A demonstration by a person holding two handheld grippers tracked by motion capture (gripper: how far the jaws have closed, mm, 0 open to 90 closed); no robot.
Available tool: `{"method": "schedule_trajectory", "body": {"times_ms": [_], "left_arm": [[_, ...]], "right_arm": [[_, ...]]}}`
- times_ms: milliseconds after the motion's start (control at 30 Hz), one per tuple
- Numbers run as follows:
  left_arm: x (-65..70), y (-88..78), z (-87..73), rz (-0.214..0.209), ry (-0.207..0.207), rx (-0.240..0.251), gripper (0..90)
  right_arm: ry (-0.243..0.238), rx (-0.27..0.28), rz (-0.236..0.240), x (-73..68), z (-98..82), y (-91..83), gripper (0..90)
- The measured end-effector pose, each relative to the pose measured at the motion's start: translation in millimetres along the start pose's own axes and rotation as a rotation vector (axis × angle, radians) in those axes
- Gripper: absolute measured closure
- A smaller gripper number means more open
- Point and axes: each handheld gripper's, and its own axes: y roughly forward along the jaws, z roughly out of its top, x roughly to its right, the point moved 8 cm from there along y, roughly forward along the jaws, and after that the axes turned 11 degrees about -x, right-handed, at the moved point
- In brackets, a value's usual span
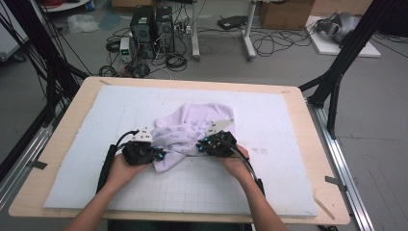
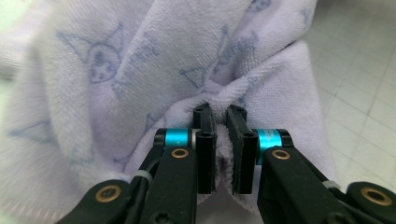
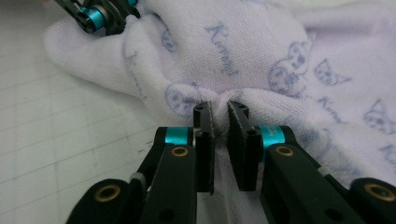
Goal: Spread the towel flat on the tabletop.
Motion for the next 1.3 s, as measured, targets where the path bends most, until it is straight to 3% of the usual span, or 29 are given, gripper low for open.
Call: {"method": "schedule_trajectory", "body": {"times_ms": [167, 467, 667, 767, 867, 967, 1067, 1167, 1300], "left_arm": [[-1.2, -36.6, 6.3, 0.020, 0.019, 0.080, 83.5], [-3.2, -103.1, 20.2, 0.099, 0.059, 0.166, 84.1], [-10.4, -131.8, 18.6, 0.127, 0.050, 0.206, 84.7], [-15.7, -129.0, 11.8, 0.114, 0.029, 0.192, 84.7], [-20.9, -110.2, 2.5, 0.116, 0.014, 0.140, 84.6], [-27.4, -88.4, -8.7, 0.110, -0.007, 0.091, 84.5], [-35.9, -69.8, -20.6, 0.100, -0.051, 0.061, 84.2], [-39.7, -68.5, -24.3, 0.088, -0.068, 0.067, 78.7], [-39.3, -86.8, -17.9, 0.097, -0.058, 0.114, 59.9]], "right_arm": [[0.014, 0.072, 0.028, -3.7, 1.0, -31.8, 83.7], [-0.045, 0.149, 0.027, -15.9, 15.8, -92.9, 84.2], [-0.028, 0.220, 0.006, -8.9, 26.4, -134.8, 84.2], [-0.025, 0.237, -0.007, -3.6, 28.7, -145.1, 84.1], [-0.005, 0.181, -0.007, 4.9, 28.2, -130.2, 84.0], [0.005, 0.095, -0.008, 11.2, 28.1, -98.4, 83.7], [0.035, 0.060, 0.012, 18.8, 29.0, -68.0, 83.2], [0.050, 0.000, 0.026, 25.5, 25.9, -40.0, 81.0], [0.063, 0.045, 0.018, 29.7, 29.8, -38.7, 72.0]]}}
